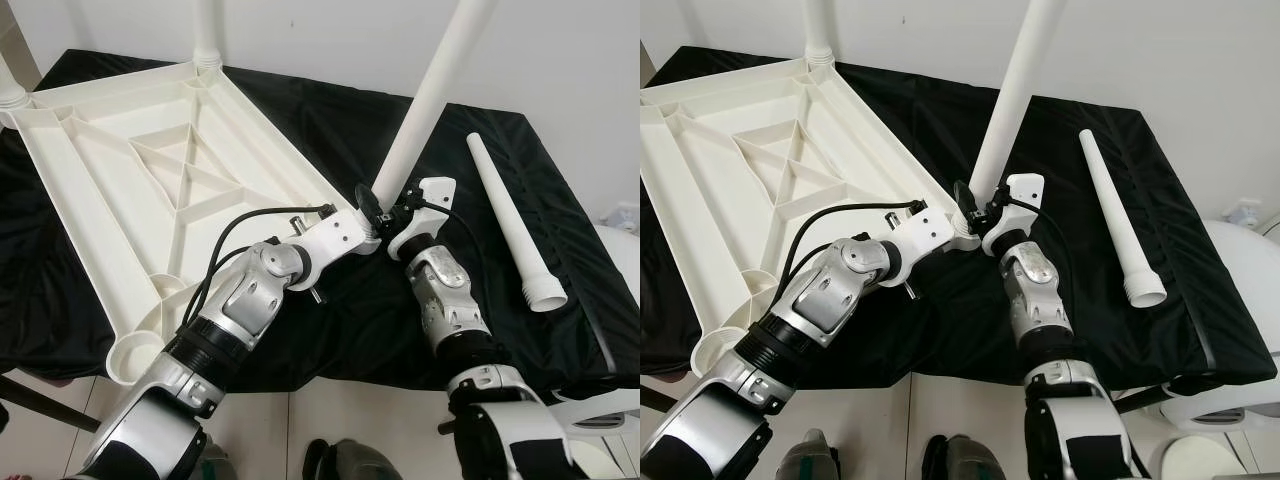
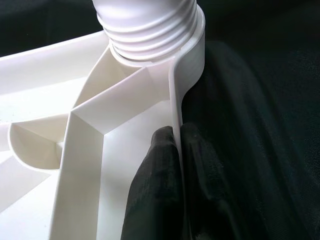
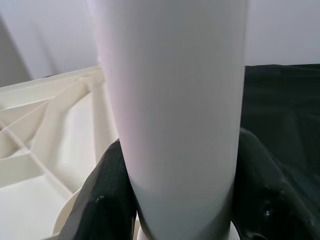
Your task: Building children table
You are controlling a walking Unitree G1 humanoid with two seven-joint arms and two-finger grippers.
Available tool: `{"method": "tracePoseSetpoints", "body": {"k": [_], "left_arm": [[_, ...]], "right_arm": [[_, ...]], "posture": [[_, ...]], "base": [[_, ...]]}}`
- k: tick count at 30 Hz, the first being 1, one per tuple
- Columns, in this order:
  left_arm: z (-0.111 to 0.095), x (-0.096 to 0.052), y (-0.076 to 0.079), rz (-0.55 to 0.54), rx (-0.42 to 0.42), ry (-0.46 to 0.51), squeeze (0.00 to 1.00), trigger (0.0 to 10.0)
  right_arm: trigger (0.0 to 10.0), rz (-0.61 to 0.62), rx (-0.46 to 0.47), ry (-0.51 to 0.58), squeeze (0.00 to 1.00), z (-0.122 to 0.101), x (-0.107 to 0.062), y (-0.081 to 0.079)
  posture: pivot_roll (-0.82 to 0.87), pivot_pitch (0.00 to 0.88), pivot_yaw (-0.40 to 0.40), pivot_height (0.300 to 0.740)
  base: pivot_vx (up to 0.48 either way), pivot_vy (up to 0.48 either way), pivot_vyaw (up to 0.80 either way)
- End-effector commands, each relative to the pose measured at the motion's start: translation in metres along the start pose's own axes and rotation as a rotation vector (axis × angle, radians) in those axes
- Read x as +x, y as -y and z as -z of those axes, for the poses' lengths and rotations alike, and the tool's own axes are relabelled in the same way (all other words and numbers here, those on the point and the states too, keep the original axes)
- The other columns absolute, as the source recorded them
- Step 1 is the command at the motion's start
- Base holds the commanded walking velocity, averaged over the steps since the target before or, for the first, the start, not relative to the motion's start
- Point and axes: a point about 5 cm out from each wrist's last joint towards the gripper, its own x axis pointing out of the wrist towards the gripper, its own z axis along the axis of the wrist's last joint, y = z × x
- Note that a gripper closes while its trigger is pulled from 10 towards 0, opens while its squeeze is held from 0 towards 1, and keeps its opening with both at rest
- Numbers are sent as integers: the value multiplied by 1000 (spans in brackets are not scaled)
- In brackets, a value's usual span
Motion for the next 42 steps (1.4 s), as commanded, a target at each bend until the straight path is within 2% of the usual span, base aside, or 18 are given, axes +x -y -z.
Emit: {"method": "tracePoseSetpoints", "body": {"k": [1,2,4,5,6,7,11,14,16,21,22,24,25,33,38,42], "left_arm": [[-11,3,10,35,36,33,0,10000],[-11,3,10,35,36,33,0,10000],[-10,3,9,35,35,32,0,10000],[-10,3,9,35,35,32,0,10000],[-10,3,9,35,35,31,0,10000],[-10,3,9,34,35,30,0,10000],[-10,2,8,33,35,30,0,10000],[-10,3,8,32,34,30,0,10000],[-10,2,8,31,33,31,0,10000],[-10,2,8,31,30,30,0,10000],[-10,2,8,31,31,31,0,10000],[-10,2,8,31,31,31,0,10000],[-11,2,8,30,31,32,0,10000],[-12,3,8,34,33,38,0,10000],[-13,3,8,31,30,38,0,10000],[-12,3,7,30,30,38,0,10000]], "right_arm": [[10000,24,11,64,0,-15,9,-15],[10000,24,11,64,0,-15,9,-15],[10000,123,-50,52,0,-16,10,-18],[10000,123,-50,52,0,-16,10,-18],[10000,157,-89,45,0,-17,11,-20],[10000,202,-83,32,0,-17,12,-25],[10000,256,-82,18,0,-16,13,-28],[10000,262,-106,20,0,-17,14,-34],[10000,260,-91,19,0,-17,13,-37],[10000,290,-99,13,0,-19,11,-34],[10000,291,-86,10,933,-18,11,-33],[10000,290,-75,8,933,-18,11,-33],[10000,281,-67,11,1000,-19,10,-33],[10000,266,-93,7,1000,-17,7,-30],[10000,272,-115,-5,1000,-12,-6,-14],[10000,261,-124,-13,1000,-11,-9,-11]], "posture": [[92,23,-133,740],[92,23,-133,740],[92,23,-133,740],[92,23,-133,740],[94,26,-133,740],[92,28,-132,740],[92,30,-133,740],[94,30,-132,740],[93,36,-132,740],[89,38,-129,740],[87,40,-127,740],[87,40,-127,740],[84,40,-125,740],[82,40,-126,740],[79,41,-129,740],[79,41,-129,740]], "base": [[0,0,0],[0,0,0],[0,0,0],[0,0,0],[0,0,0],[0,0,0],[0,0,0],[0,0,0],[0,0,0],[0,0,0],[0,0,0],[0,0,0],[0,0,0],[0,0,0],[0,0,0],[0,0,0]]}}
